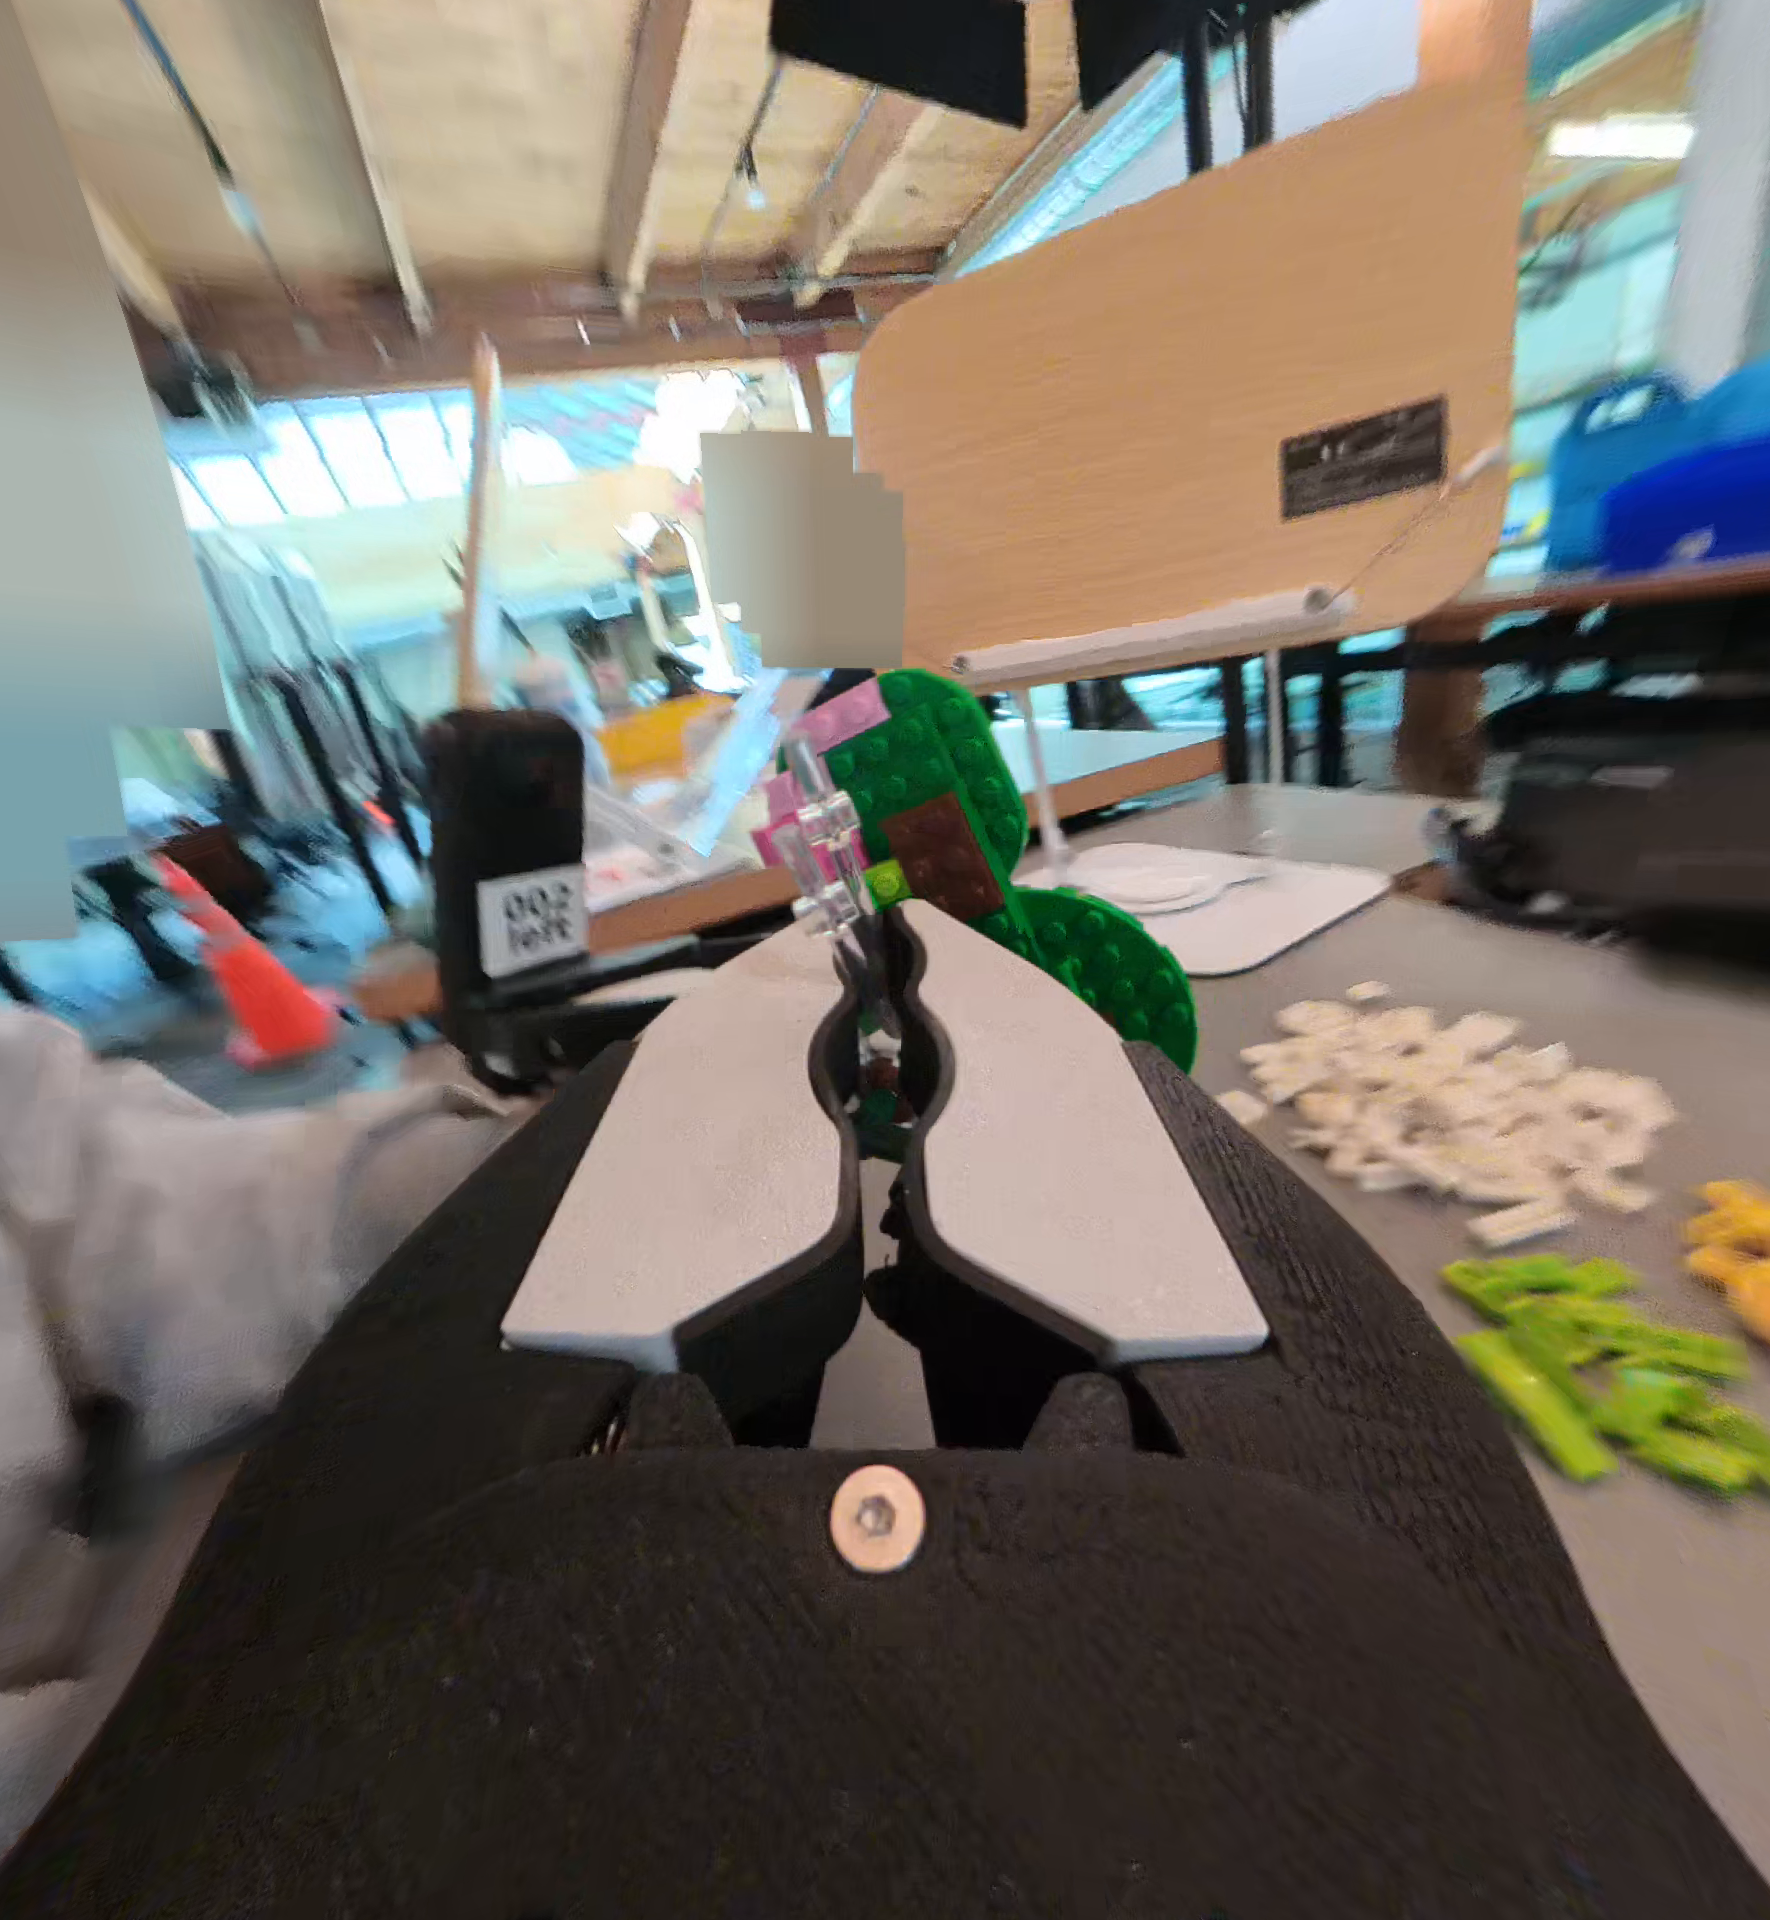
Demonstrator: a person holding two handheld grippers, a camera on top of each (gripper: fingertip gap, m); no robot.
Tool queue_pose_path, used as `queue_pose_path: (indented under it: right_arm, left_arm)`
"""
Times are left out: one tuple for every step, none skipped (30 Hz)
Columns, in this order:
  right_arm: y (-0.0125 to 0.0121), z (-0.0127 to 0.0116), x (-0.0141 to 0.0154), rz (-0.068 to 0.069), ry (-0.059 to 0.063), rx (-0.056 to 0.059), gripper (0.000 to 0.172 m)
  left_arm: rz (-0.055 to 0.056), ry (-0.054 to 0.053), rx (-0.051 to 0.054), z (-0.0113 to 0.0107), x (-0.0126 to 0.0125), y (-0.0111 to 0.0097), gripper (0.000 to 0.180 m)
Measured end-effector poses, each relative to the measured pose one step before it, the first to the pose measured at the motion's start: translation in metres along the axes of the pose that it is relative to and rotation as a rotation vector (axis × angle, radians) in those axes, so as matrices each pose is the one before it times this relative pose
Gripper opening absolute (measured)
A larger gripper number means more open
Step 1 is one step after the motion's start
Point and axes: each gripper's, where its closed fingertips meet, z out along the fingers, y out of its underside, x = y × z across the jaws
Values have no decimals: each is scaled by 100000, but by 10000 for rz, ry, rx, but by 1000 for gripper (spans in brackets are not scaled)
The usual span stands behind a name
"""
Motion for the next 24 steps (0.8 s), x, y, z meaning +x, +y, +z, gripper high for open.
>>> queue_pose_path:
  right_arm:
    - [-128, -148, 214, 962, -291, 157, 0]
    - [-108, -137, 164, 832, -286, 117, 0]
    - [-118, -136, 170, 732, -231, 104, 0]
    - [-69, -98, 82, 738, -262, 53, 0]
    - [-83, -115, 70, 682, -269, 33, 0]
    - [-101, -137, 5, 643, -301, 57, 1]
    - [-254, -136, -186, 820, -451, 112, 0]
    - [-357, -193, -7, 747, -325, 160, 0]
    - [-340, -225, 33, 616, -245, 124, 0]
    - [-105, -196, 148, 563, -147, -88, 0]
    - [-102, -228, 163, 397, -89, -73, 0]
    - [-144, -268, 59, 108, -49, -40, 0]
    - [-390, -360, 155, -208, 189, 50, 0]
    - [-468, -421, 366, -603, 465, 18, 1]
    - [-338, -401, 407, -852, 564, -140, 1]
    - [-236, -376, 505, -862, 602, -195, 0]
    - [-141, -319, 518, -702, 524, -167, 0]
    - [-16, -252, 510, -534, 402, -128, 0]
    - [152, -152, 534, -387, 322, -104, 0]
    - [272, -53, 515, -157, 241, -96, 0]
    - [314, 29, 401, -12, 117, -112, 0]
    - [295, 59, 394, -1, 116, -81, 0]
    - [243, 36, 378, 23, 135, -62, 0]
    - [193, 16, 339, 82, 118, -83, 0]
  left_arm:
    - [52, 83, -10, 7, 100, -31, 8]
    - [37, 88, 2, -4, 104, -42, 8]
    - [26, 95, -22, 0, 135, -26, 8]
    - [6, 95, -10, -12, 105, -31, 8]
    - [-32, 171, -37, 2, 168, -33, 8]
    - [-38, 163, -52, 21, 153, -22, 8]
    - [-19, 198, -104, 45, 204, 98, 8]
    - [-150, 193, -92, 56, 206, 95, 8]
    - [-62, 158, -208, 88, 156, 317, 8]
    - [-35, 105, -123, 73, 115, 226, 8]
    - [-76, 72, -151, 101, 69, 248, 8]
    - [-119, 14, -153, 89, -71, 258, 7]
    - [-185, -107, -67, -36, -339, 152, 8]
    - [-231, -188, -71, -100, -472, 124, 8]
    - [-174, -143, -159, -72, -408, 181, 8]
    - [-42, -251, -168, -16, -460, 195, 8]
    - [130, -289, -238, 62, -409, 275, 8]
    - [229, -297, -287, 135, -312, 369, 8]
    - [228, -284, -302, 181, -216, 435, 7]
    - [224, -288, -371, 215, -184, 549, 8]
    - [272, -308, -490, 234, -185, 681, 8]
    - [264, -191, -621, 258, -58, 780, 8]
    - [159, -55, -704, 265, 56, 794, 8]
    - [37, -46, -548, 174, -1, 511, 8]
